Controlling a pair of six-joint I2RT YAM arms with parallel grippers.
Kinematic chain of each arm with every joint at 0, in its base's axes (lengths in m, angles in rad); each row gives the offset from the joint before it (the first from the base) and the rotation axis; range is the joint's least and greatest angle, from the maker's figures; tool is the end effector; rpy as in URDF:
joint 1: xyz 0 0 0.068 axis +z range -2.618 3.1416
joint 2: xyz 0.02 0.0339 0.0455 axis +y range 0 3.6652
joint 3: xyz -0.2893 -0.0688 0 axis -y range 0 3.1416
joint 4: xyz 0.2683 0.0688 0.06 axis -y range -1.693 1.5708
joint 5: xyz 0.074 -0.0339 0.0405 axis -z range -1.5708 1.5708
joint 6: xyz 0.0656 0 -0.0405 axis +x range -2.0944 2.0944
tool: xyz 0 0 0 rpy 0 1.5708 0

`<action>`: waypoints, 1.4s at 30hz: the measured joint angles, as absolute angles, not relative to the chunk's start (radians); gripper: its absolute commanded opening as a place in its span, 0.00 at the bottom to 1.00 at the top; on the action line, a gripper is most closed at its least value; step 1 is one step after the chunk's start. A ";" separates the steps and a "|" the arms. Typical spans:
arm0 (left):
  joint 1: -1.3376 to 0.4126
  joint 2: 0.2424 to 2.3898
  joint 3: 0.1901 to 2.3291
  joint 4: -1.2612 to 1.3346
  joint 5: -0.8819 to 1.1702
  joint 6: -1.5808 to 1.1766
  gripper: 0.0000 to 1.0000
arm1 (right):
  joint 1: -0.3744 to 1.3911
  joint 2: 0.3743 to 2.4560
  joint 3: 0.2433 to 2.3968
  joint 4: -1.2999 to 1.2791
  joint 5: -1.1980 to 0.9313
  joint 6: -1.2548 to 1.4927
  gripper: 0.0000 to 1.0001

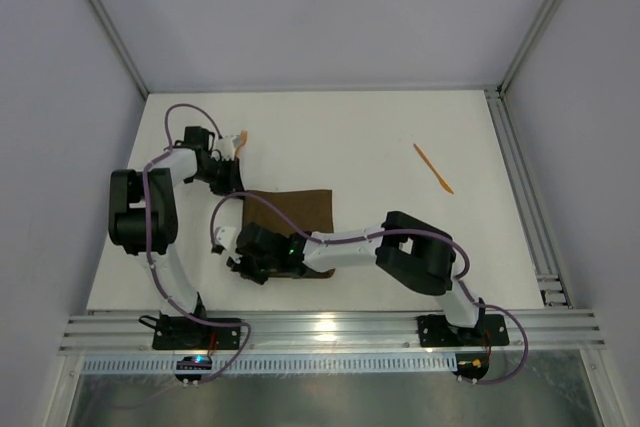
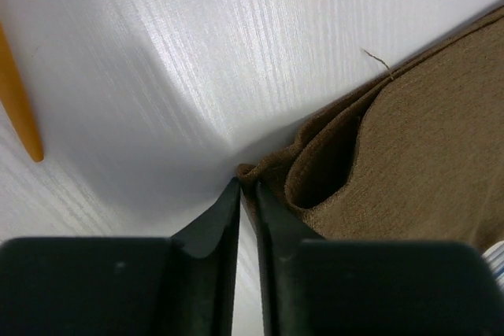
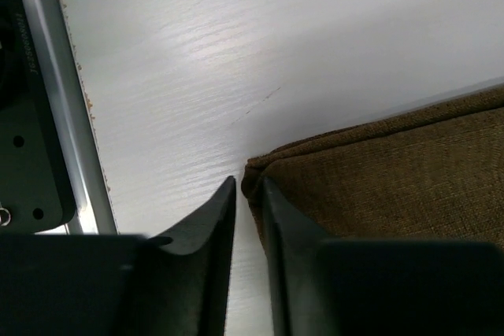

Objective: Fold the napkin into a case and place the utensils inside
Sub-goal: Smooth out the lower triangle-folded napkin at the center of the board, then pick up the lower triangle-folded napkin from the center of the board.

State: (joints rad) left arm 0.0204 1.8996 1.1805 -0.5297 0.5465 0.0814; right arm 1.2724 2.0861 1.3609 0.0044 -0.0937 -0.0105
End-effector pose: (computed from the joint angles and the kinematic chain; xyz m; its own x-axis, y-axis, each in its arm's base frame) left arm 0.3966 -0.0260 0.1324 -0.9333 0.0504 -0.3555 0.2236 0.8563 -0.4656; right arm 0.1434 0.4872 0.1402 -0.1838 -0.6332 -0.7519 -0.9743 0.2189 0.0539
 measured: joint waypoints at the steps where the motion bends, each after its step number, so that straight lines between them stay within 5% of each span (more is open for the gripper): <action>1: 0.020 1.896 1.180 -0.530 0.543 0.086 0.22 | 1.273 2.083 1.361 0.002 -0.100 -0.010 0.33; 8: 0.020 1.817 1.179 -0.535 0.453 0.117 0.50 | 1.254 1.983 1.357 -0.016 -0.129 0.051 0.64; 18: 0.015 1.695 1.180 -0.558 0.363 0.144 0.63 | 0.932 1.743 1.255 0.022 -0.156 0.241 0.70; 27: -0.107 1.762 1.187 -0.586 0.321 0.159 0.83 | 0.644 1.743 1.119 -0.062 -0.131 0.341 0.72; 33: -0.106 1.865 1.232 -0.598 0.318 0.145 0.67 | 0.598 1.821 1.111 -0.057 -0.167 0.362 0.69; 42: -0.105 1.897 1.241 -0.572 0.366 0.135 0.19 | 0.591 1.847 1.046 -0.004 -0.216 0.381 0.56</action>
State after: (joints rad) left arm -0.1055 1.8973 1.2407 -0.5724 0.3660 0.1352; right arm 0.5915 1.8469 1.0462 -0.0040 -0.2165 0.3809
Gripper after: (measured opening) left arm 0.319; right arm 0.606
